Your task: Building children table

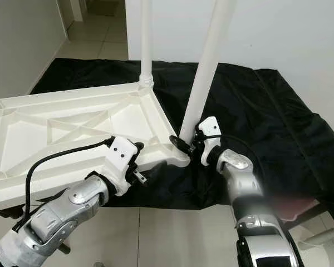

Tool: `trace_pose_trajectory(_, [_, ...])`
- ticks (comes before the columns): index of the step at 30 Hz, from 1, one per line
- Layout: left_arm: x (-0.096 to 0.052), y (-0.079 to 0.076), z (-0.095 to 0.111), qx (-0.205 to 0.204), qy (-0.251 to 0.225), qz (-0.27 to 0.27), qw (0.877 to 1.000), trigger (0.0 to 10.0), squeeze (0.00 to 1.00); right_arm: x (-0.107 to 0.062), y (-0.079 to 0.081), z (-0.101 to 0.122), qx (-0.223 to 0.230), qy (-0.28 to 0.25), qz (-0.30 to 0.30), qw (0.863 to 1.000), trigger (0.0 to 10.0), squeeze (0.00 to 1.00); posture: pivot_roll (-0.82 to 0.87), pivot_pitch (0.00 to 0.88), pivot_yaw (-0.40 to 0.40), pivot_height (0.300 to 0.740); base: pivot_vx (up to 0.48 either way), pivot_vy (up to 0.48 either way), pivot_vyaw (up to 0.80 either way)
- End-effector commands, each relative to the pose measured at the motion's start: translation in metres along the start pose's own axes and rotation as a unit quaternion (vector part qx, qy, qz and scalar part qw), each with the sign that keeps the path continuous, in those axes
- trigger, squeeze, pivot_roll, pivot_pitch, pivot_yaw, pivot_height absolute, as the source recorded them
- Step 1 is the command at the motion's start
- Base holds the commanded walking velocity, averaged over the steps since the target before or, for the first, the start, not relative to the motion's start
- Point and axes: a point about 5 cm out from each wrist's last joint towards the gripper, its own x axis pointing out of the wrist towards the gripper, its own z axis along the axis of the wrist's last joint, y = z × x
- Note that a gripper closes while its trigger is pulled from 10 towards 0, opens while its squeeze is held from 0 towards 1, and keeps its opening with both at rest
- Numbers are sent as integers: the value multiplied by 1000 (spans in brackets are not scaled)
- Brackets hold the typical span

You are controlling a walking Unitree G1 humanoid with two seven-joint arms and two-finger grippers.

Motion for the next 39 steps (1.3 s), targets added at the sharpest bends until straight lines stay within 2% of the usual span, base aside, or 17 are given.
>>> trace_pose_trajectory(1, [-1, -14, 0, 0, -2, -117, 993, 10000, 0, -3, 0, -11, 10, 25, -30, 999, 10000, 0, 24, 41, -39, 740, 0, 0, 0])
trace_pose_trajectory(7, [-2, -15, -1, -1, -1, -118, 993, 10000, 0, 0, 7, -14, 15, 25, -72, 997, 10000, 0, 23, 42, -39, 740, 0, 0, 0])
trace_pose_trajectory(12, [-3, -16, -2, -2, 0, -118, 993, 10000, 0, 3, 18, -16, 45, 20, -118, 992, 10000, 0, 28, 42, -45, 740, 0, 0, 0])
trace_pose_trajectory(14, [-3, -14, -2, -1, 2, -118, 993, 10000, 0, 5, 28, -15, 70, 14, -184, 980, 10000, 0, 28, 40, -45, 740, 0, 0, 0])
trace_pose_trajectory(17, [-3, -14, -2, -1, 2, -118, 993, 10000, 0, 5, 28, -15, 70, 14, -184, 980, 10000, 0, 28, 40, -45, 740, 0, 0, 0])
trace_pose_trajectory(18, [-4, -14, -3, -2, 3, -117, 993, 10000, 0, 6, 35, -16, 81, 14, -213, 974, 10000, 0, 32, 38, -47, 740, 0, 0, 0])
trace_pose_trajectory(19, [-4, -14, -3, -2, 3, -117, 993, 10000, 0, 6, 35, -16, 81, 14, -213, 974, 10000, 0, 32, 38, -47, 740, 0, 0, 0])
trace_pose_trajectory(23, [-4, -12, -2, 0, 2, -114, 993, 10000, 0, 9, 63, -20, 127, 23, -348, 929, 10000, 0, 40, 29, -53, 740, 0, 0, 0])
trace_pose_trajectory(28, [-4, -12, -2, 0, 2, -114, 993, 10000, 0, 14, 74, -13, 133, 4, -326, 936, 10000, 0, 38, 26, -48, 740, 0, 0, 0])
trace_pose_trajectory(33, [-4, -12, -3, 2, 3, -117, 993, 10000, 0, 10, 68, -7, 125, -3, -330, 936, 10000, 0, 31, 24, -46, 740, 0, 0, 0])
trace_pose_trajectory(34, [-4, -12, -3, 3, 3, -118, 993, 10000, 0, 8, 65, -5, 121, -6, -331, 936, 10000, 557, 30, 21, -45, 740, 0, 0, 0])
trace_pose_trajectory(37, [-3, -12, -2, 3, 3, -118, 993, 10000, 0, 7, 63, -3, 119, -8, -332, 936, 10000, 557, 30, 21, -45, 740, 0, 0, 0])
trace_pose_trajectory(38, [-3, -11, -2, 4, 2, -118, 993, 10000, 0, 3, 57, 1, 102, -16, -332, 937, 10000, 1000, 31, 19, -47, 740, 0, 0, 0])
trace_pose_trajectory(39, [-3, -11, -2, 4, 2, -118, 993, 10000, 0, 3, 57, 1, 102, -16, -332, 937, 10000, 1000, 31, 19, -47, 740, 0, 0, 0])
